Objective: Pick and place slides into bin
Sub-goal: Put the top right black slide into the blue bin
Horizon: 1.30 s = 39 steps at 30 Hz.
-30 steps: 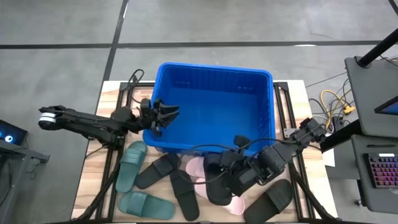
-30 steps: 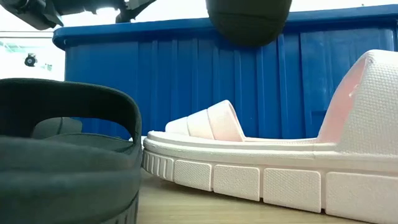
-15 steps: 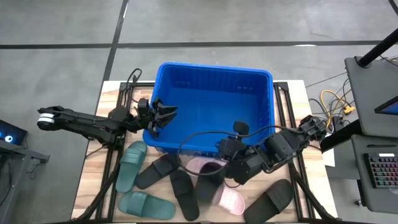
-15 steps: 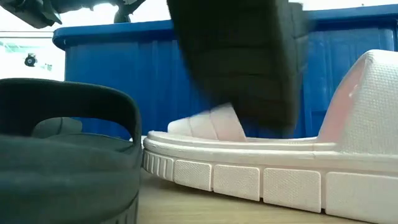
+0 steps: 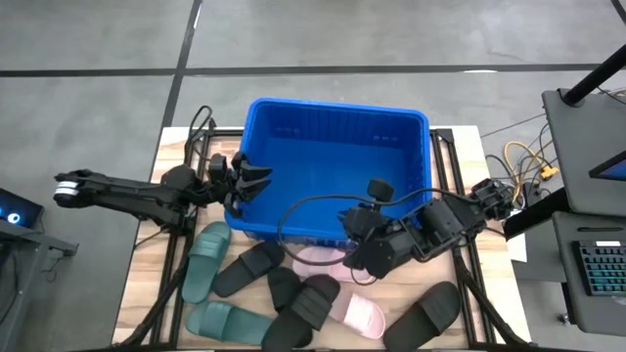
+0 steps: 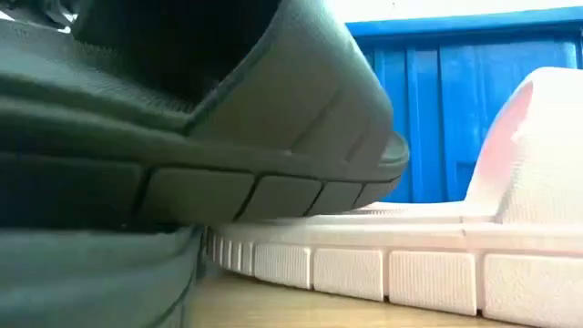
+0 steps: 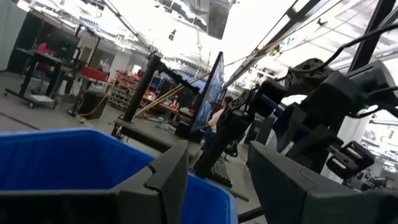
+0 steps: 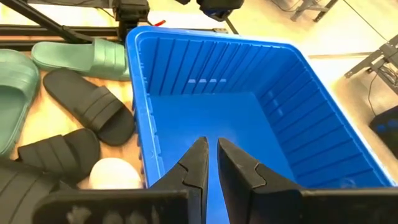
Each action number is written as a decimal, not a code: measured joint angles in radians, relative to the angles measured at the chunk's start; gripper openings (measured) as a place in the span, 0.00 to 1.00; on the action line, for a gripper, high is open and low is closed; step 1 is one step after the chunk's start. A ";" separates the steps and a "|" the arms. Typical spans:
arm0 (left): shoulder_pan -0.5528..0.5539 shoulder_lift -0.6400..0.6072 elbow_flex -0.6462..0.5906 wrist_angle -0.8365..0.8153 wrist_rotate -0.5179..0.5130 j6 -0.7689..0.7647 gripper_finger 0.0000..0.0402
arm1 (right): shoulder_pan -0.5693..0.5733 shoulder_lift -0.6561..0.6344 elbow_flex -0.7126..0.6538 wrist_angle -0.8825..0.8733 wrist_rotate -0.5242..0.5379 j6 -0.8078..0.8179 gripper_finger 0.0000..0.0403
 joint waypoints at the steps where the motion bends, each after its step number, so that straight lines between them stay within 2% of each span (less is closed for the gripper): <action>1: 0.000 -0.004 0.000 -0.006 0.000 0.000 0.38 | -0.001 0.000 -0.001 0.000 0.000 0.000 0.07; 30: 0.000 -0.002 0.000 -0.022 -0.001 0.003 0.38 | 0.000 0.000 -0.005 0.079 -0.019 0.016 0.07; 34: 0.000 0.002 0.000 -0.022 -0.001 0.002 0.38 | 0.002 0.000 -0.005 0.132 -0.046 0.016 0.11; 39: 0.000 0.011 0.000 -0.022 -0.001 -0.004 0.38 | 0.017 0.000 -0.005 0.191 -0.148 0.016 0.22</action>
